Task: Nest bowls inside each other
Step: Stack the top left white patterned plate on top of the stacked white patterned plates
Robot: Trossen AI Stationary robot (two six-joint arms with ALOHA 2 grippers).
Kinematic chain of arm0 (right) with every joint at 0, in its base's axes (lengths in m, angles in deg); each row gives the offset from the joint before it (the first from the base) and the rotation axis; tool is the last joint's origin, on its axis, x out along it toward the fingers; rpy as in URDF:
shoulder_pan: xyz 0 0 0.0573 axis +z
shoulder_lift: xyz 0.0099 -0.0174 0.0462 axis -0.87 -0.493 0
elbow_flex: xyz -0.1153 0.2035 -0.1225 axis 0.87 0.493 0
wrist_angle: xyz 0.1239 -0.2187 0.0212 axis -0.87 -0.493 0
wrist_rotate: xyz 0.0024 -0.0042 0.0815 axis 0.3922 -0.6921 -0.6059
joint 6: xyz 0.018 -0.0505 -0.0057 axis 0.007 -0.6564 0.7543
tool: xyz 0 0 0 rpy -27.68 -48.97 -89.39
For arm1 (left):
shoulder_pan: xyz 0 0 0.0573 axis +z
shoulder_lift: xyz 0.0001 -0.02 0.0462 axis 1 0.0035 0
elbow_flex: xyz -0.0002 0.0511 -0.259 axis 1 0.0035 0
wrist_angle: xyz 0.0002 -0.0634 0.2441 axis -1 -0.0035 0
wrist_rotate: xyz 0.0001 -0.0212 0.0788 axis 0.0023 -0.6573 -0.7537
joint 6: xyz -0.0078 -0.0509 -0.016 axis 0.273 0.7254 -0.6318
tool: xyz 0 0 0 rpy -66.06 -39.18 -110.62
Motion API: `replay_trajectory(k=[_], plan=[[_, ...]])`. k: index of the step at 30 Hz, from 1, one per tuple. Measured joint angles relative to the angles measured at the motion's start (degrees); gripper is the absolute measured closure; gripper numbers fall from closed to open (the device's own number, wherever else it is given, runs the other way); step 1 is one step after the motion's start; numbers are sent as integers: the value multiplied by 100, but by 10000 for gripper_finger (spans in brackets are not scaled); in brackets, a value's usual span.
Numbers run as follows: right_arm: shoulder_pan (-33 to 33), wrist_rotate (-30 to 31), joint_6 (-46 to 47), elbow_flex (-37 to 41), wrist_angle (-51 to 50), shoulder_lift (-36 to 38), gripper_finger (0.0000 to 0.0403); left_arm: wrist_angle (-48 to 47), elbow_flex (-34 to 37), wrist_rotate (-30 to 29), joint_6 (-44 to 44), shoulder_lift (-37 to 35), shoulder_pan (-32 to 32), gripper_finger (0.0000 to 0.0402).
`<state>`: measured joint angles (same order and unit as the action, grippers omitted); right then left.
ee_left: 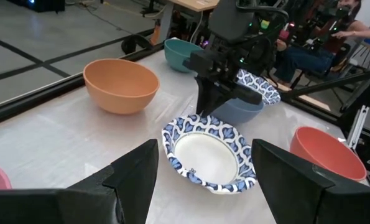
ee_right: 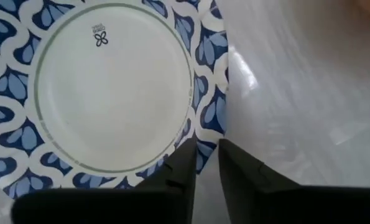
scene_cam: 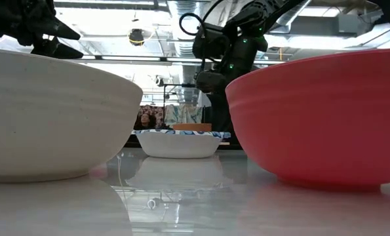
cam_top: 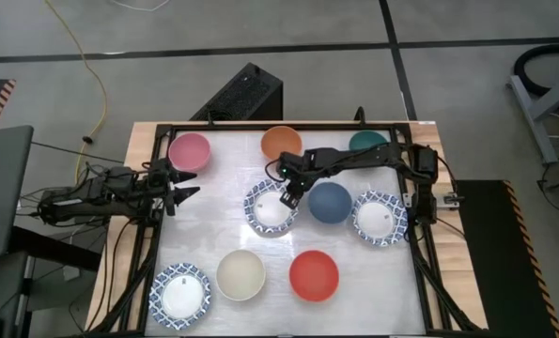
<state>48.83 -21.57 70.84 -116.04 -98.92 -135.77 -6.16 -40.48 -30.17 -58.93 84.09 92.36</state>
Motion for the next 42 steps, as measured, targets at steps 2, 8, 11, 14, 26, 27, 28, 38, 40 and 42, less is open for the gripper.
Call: replay_trajectory(k=[2,8,11,14,26,27,28,38,40,42], plan=[[-3,-41,-13,0,-21,0,322,0,0,0,0,0,1,154],[41,-320,-356,0,-15,0,299,0,0,4,0,0,0,154],[39,-321,-425,0,-10,0,266,0,0,9,0,0,0,154],[26,-317,-415,0,0,1,225,0,0,15,0,0,0,154],[36,-279,-407,2,198,2,171,-21,0,11,7,0,0,154],[34,-274,-407,2,243,2,174,-22,0,10,7,0,1,154],[34,-273,-405,2,262,2,176,-22,0,10,7,0,0,154],[-14,-273,-393,-2,425,-277,184,-33,0,0,17,0,-1,154],[-14,-270,-345,7,348,-380,185,-33,0,-2,20,0,1,154],[-14,-193,-174,-54,377,-424,189,-33,0,2,20,0,0,154]])
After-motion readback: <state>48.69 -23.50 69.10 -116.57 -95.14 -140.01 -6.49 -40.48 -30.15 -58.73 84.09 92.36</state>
